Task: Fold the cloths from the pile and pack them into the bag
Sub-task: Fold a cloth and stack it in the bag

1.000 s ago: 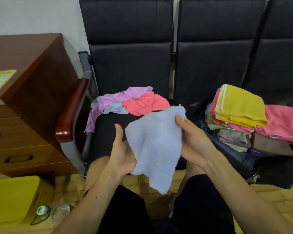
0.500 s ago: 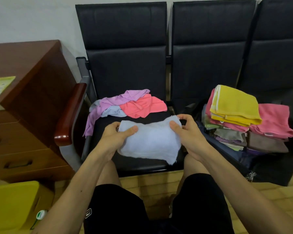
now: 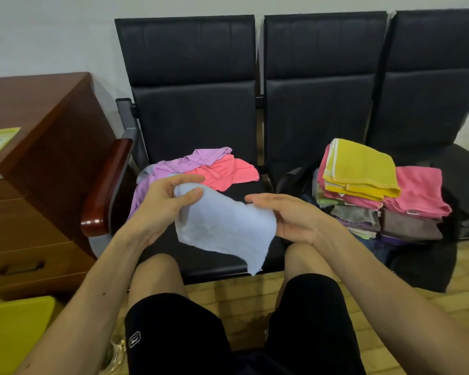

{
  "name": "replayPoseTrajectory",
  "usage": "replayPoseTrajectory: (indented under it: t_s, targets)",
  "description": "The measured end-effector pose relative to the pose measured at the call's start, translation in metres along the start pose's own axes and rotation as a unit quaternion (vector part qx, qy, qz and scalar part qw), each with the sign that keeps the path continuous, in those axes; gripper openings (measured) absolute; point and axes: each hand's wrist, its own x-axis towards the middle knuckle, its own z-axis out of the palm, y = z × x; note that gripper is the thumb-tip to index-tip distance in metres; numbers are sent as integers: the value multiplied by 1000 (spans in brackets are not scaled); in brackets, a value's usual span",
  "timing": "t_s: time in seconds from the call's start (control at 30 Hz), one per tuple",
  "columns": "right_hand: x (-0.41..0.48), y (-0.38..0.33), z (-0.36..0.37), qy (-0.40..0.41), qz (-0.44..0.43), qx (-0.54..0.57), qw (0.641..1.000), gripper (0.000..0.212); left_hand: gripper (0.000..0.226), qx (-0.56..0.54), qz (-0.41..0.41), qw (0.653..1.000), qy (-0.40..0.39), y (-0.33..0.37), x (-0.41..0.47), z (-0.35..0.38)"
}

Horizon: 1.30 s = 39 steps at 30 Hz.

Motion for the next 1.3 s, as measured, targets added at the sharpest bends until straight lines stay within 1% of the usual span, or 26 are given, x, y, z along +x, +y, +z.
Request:
replayPoseTrajectory:
  t_s: [0.03, 0.1, 0.13, 0.2, 0.23, 0.3, 0.37, 0.43, 0.5, 0.57, 0.67, 0.73, 0.87, 0.97, 1.07, 1.17, 1.3]
  targets:
    - [-2, -3, 0, -11, -3, 46, 999, 15, 24, 2, 4, 1000, -1, 3, -1, -2]
    - [-5, -8, -1, -15, -22, 60, 998, 13, 31, 4, -4, 1000, -14, 9, -3, -8]
    - [-5, -10, -2, -13, -35, 43, 998, 15, 38, 7, -11, 999, -29, 11, -5, -11]
    - [-7, -13, -3, -16, -59, -12, 998, 32, 54, 15, -25, 997, -67, 14, -8, -14]
    - [-7, -15, -4, -16, -68, -48, 996, 41, 58, 28, -29, 996, -84, 14, -9, -16]
    - [-10, -19, -5, -14, -87, -130, 988, 48, 59, 72, -27, 991, -108, 17, -11, -15]
    - [-13, -26, -6, -5, -116, -209, 971, 45, 55, 124, -13, 985, -121, 20, -11, -14]
    - [-14, -32, -5, 12, -156, -293, 943, 38, 49, 193, 11, 974, -121, 23, -12, -11]
    - [-15, -38, -6, 36, -188, -374, 907, 34, 47, 250, 29, 962, -100, 26, -11, -7]
    - [-16, -45, -7, 45, -198, -421, 884, 32, 46, 282, 37, 955, -81, 31, -10, -6]
    - [-20, -55, -10, 52, -189, -444, 874, 32, 38, 299, 61, 949, -81, 39, -11, -2]
    - [-21, -61, -13, 58, -193, -462, 864, 29, 36, 309, 72, 945, -82, 44, -10, 0]
    - [-18, -61, -14, 85, -232, -514, 821, 24, 39, 341, 90, 934, -62, 48, -9, 1]
    - [-16, -58, -16, 102, -240, -542, 799, 18, 37, 362, 102, 925, -46, 49, -7, 2]
    - [-15, -57, -19, 106, -216, -548, 801, 18, 33, 383, 95, 918, -40, 49, -6, 2]
    - [-18, -57, -20, 112, -212, -549, 801, 20, 28, 399, 89, 912, -39, 46, -5, 4]
    - [-21, -54, -23, 111, -207, -551, 801, 22, 24, 410, 87, 908, -8, 46, -5, 9]
